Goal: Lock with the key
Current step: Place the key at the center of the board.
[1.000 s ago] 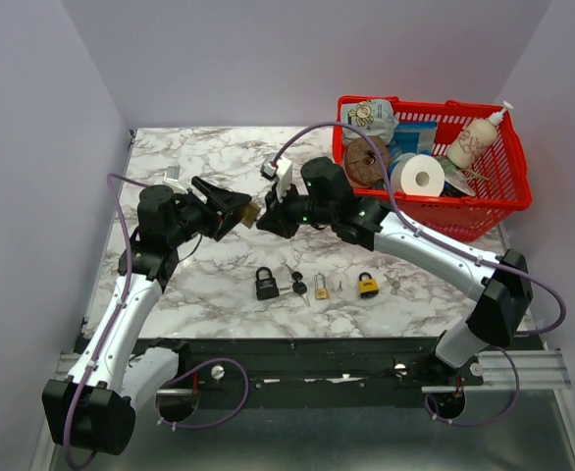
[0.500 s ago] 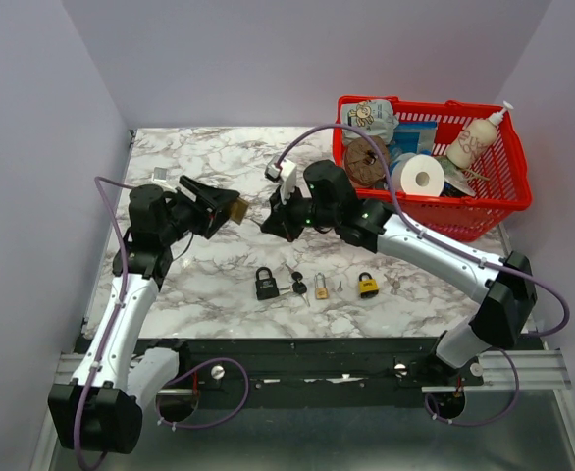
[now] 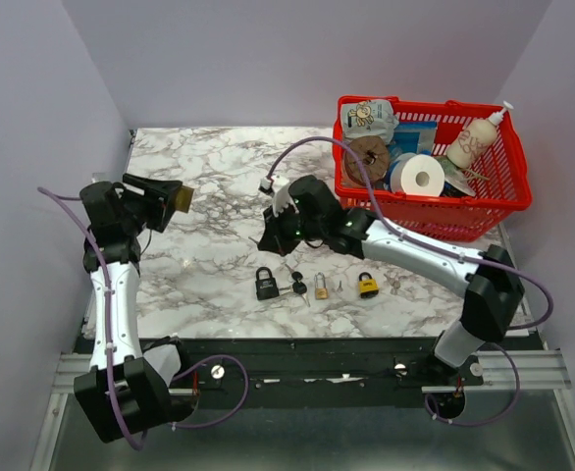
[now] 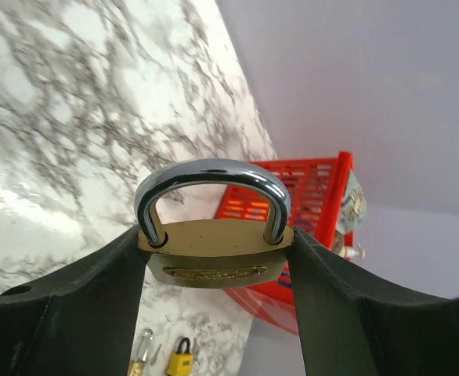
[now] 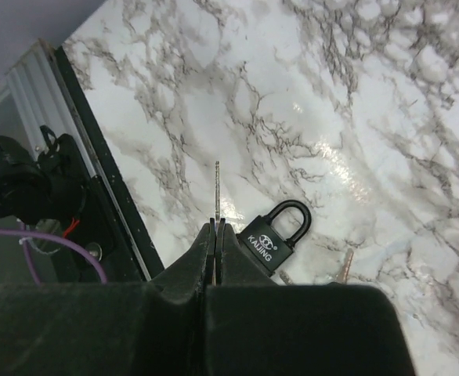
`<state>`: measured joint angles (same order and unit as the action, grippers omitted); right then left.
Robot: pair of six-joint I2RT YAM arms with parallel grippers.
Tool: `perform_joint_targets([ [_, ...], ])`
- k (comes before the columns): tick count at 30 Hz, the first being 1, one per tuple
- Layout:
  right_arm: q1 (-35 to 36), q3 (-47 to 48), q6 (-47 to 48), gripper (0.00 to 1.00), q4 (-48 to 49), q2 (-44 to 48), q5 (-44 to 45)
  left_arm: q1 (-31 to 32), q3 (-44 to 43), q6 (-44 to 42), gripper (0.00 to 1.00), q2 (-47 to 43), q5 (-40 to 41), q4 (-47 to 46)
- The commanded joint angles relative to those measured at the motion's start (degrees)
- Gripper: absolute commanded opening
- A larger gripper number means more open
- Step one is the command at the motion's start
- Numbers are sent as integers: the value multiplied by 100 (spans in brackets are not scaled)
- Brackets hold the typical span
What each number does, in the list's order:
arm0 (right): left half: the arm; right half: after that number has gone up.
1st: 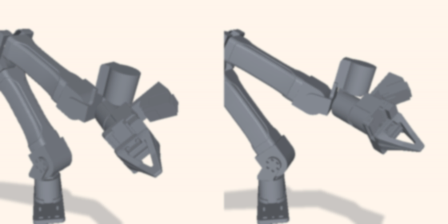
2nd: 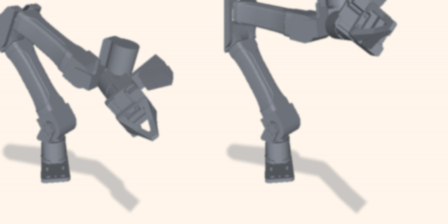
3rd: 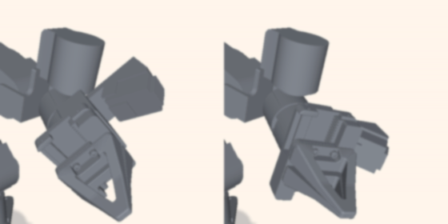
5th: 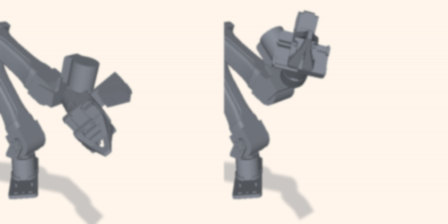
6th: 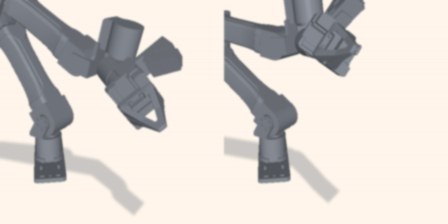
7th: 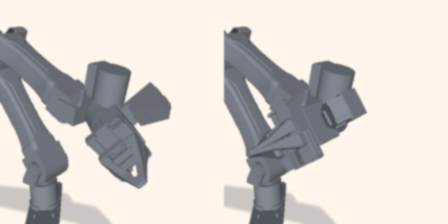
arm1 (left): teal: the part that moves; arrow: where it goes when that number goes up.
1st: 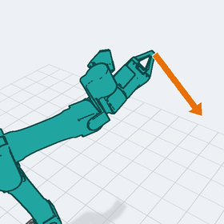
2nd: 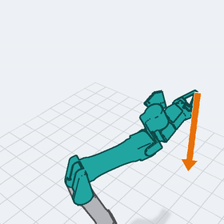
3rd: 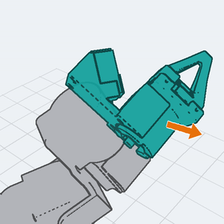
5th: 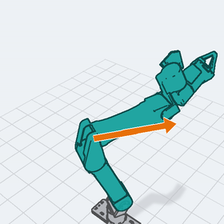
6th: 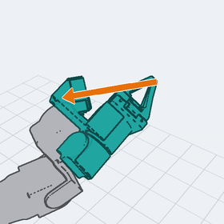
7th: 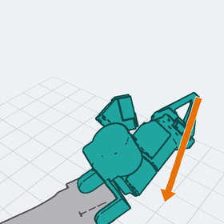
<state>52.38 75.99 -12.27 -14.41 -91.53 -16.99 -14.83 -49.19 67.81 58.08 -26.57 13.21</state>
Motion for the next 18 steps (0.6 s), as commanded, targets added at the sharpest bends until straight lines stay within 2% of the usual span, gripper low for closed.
perform_joint_targets([
  [1,334,311,-872,1,-167,-847,477,-687,-310,-584,0,-245,-165,357],
  [6,597,452,-2092,1,174,-1306,803,-1144,-302,-997,0,-289,-226,779],
  [11,905,838,-2288,1,238,-1876,1206,-1154,5,-1015,0,-359,-454,858],
  [18,923,848,-2859,1,159,-2396,1462,-1145,138,-1437,0,-500,-490,1218],
])
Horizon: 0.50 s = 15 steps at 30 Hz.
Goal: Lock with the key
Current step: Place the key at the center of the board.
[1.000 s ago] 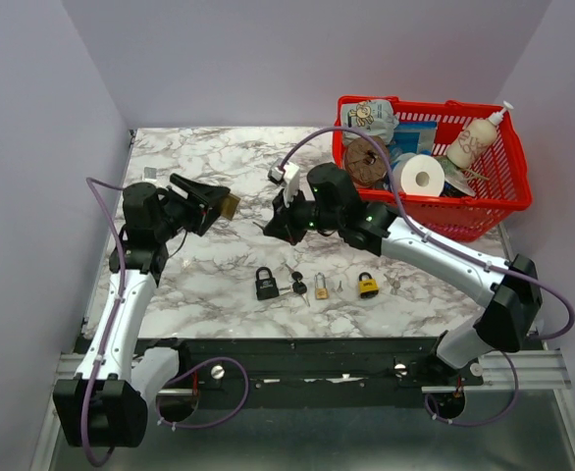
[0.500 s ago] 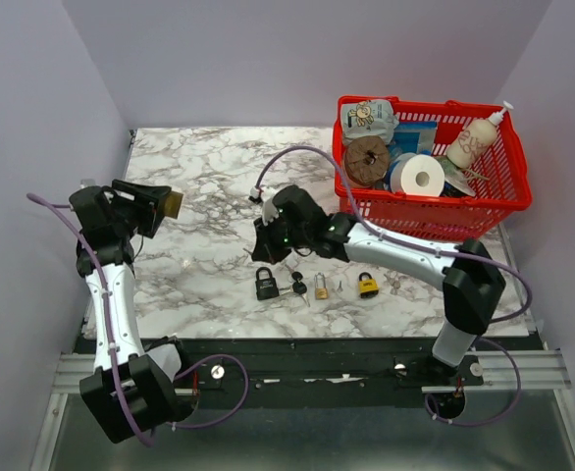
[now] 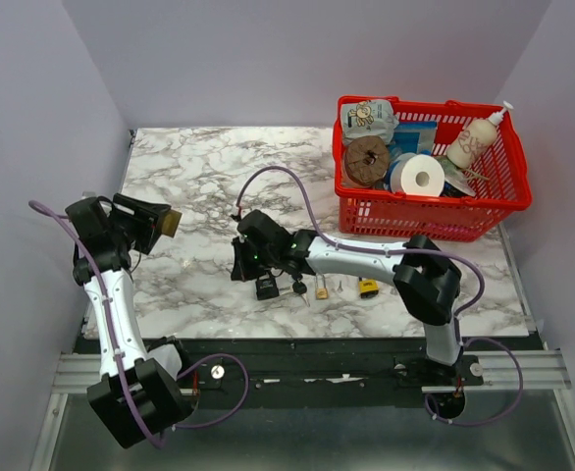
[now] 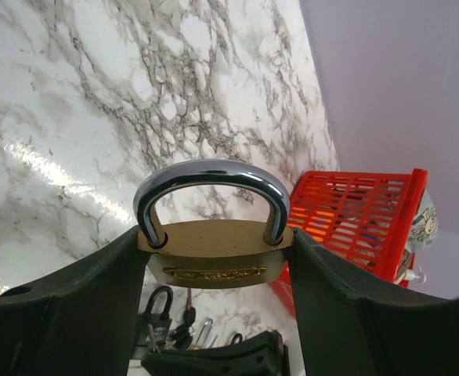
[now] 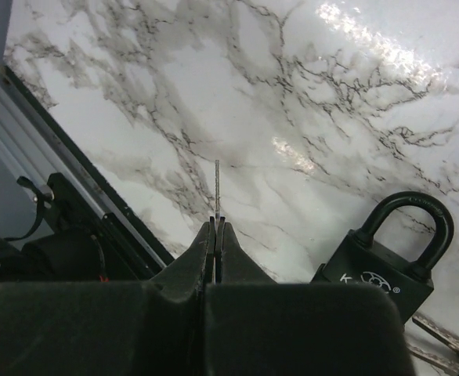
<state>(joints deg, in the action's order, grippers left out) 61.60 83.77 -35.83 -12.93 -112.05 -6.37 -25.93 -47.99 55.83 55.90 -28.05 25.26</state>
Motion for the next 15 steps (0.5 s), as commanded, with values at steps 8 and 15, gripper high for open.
perform_joint_targets([
  [8,10,307,-600,1,-52,-757,417,-43,79,-310,0,-352,-367,41],
  [15,18,272,-881,1,-210,-915,461,-43,123,-363,0,-317,-350,23],
])
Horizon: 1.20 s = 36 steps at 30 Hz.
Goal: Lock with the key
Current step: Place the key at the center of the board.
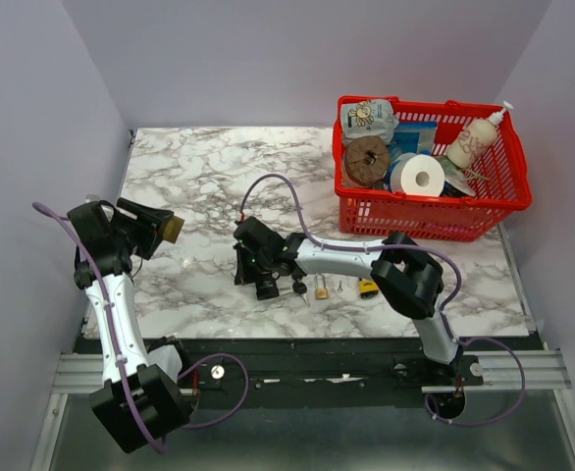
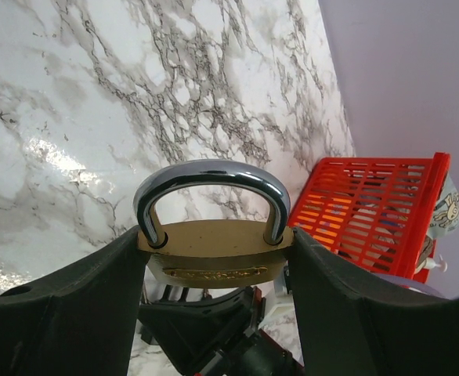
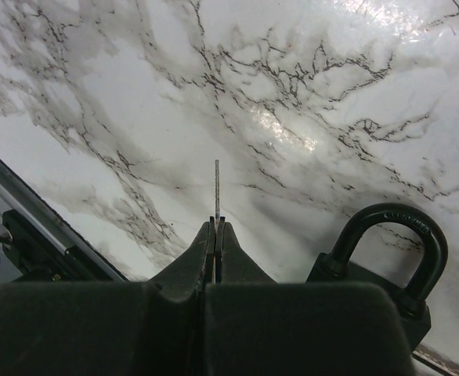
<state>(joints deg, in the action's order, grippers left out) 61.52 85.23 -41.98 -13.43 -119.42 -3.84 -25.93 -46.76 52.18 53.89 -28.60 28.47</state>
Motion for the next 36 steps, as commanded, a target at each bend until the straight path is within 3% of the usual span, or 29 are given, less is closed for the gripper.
perform_joint_targets([
  [1,27,143,-293,1,-186,-196,217,-43,1,-32,0,-107,-295,-298],
  [14,97,327,-610,6,-537,-468,225,-43,-350,-656,0,236,-217,-44],
  [16,115,362,-663,19,-625,-504,225,-43,-456,-945,0,376,-198,150],
  [20,159,354,-742,25,-687,-495,234,-35,-667,-1333,0,561,-199,405],
  [31,326,249,-645,30,-705,-66,366,123,-1124,-3125,0,1299,-374,1740],
  [35,343,169,-339,47,-433,330,428,492,-1239,-3829,0,1844,-331,2329],
  [36,343,187,-68,57,-293,409,219,649,-1230,-3891,0,1958,-278,2382],
])
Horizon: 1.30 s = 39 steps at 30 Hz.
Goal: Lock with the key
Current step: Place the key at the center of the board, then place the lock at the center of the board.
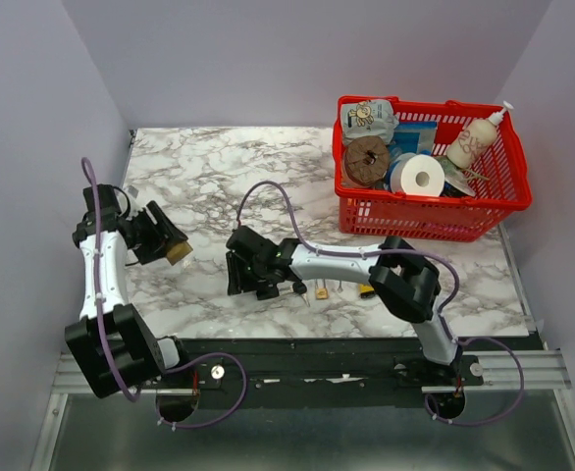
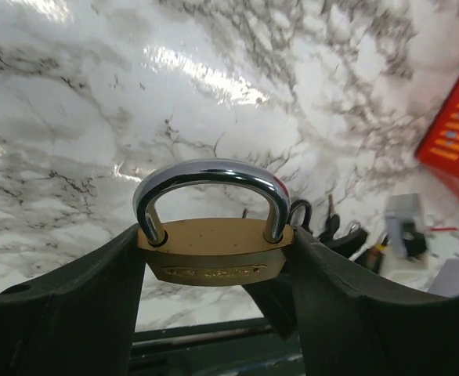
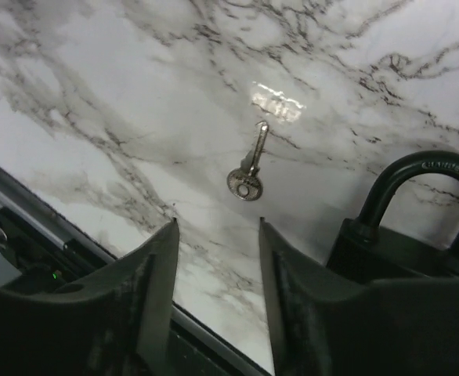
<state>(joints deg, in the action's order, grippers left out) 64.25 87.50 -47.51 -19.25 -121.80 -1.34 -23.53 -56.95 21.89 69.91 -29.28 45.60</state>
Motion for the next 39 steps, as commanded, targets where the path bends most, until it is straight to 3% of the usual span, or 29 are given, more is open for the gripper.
perform_joint_targets([
  [1,79,-32,601,63,316,727,-59,498,-203,-905,0,374,16,660],
  [2,79,3,741,70,360,893,-85,612,-211,-923,0,374,149,652],
  [3,79,21,1047,84,360,973,-85,726,-203,-923,0,366,290,643],
  [7,79,-128,1768,99,237,1526,-102,1297,-10,-915,0,374,554,643],
  [14,62,-1051,3044,100,246,2731,-603,2273,456,-994,5,620,915,660],
  [19,-70,-1613,3651,100,158,3398,-280,2572,527,-906,6,1086,1081,678],
  [31,-308,-2185,3661,100,-53,3813,-68,2828,-79,-783,6,2211,2110,757],
  [39,-448,-2220,3678,100,-79,3795,-77,3065,-45,-686,13,2422,2163,686],
])
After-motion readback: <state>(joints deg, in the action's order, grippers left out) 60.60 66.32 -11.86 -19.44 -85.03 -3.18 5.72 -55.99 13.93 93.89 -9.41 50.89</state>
